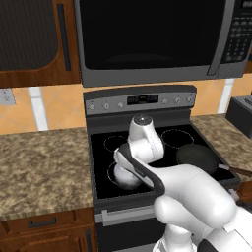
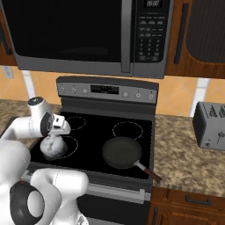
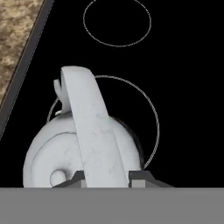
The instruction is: Pick the kettle from the counter and place it on a stove burner. Then turn the burner on.
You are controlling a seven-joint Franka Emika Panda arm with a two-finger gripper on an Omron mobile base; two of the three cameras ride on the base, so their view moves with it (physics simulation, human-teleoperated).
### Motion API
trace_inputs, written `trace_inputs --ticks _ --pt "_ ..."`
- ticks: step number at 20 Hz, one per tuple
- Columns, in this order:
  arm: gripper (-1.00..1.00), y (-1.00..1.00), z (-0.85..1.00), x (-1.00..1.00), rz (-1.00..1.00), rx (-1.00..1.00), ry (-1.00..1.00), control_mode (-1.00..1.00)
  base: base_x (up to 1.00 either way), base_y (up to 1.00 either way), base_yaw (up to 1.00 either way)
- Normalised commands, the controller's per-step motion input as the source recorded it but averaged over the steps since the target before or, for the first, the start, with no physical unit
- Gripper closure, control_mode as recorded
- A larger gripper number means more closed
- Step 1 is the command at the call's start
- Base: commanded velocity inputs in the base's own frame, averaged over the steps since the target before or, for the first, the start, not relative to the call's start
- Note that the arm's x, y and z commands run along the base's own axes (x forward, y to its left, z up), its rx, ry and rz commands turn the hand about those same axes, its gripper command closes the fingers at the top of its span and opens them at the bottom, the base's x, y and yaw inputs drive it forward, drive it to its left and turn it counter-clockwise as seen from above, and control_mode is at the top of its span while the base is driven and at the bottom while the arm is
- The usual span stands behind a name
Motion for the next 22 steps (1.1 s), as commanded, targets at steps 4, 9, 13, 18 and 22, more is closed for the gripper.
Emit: trace_inputs --ticks 4,9,13,18,22 --pt "1.00 0.22 0.01 0.27 -0.03 -0.03 -0.07 -1.00 0.00 0.00 0.00" --pt "1.00 0.05 0.01 0.59 -0.07 -0.01 -0.01 -1.00 0.00 0.00 0.00" --pt "1.00 0.00 0.00 0.52 -0.07 0.00 0.00 -1.00 0.00 0.00 0.00" --pt "1.00 0.00 0.05 0.04 -0.07 0.00 0.00 -1.00 0.00 0.00 0.00" --pt "1.00 0.00 0.18 -0.40 -0.06 0.00 0.00 -1.00 0.00 0.00 0.00"
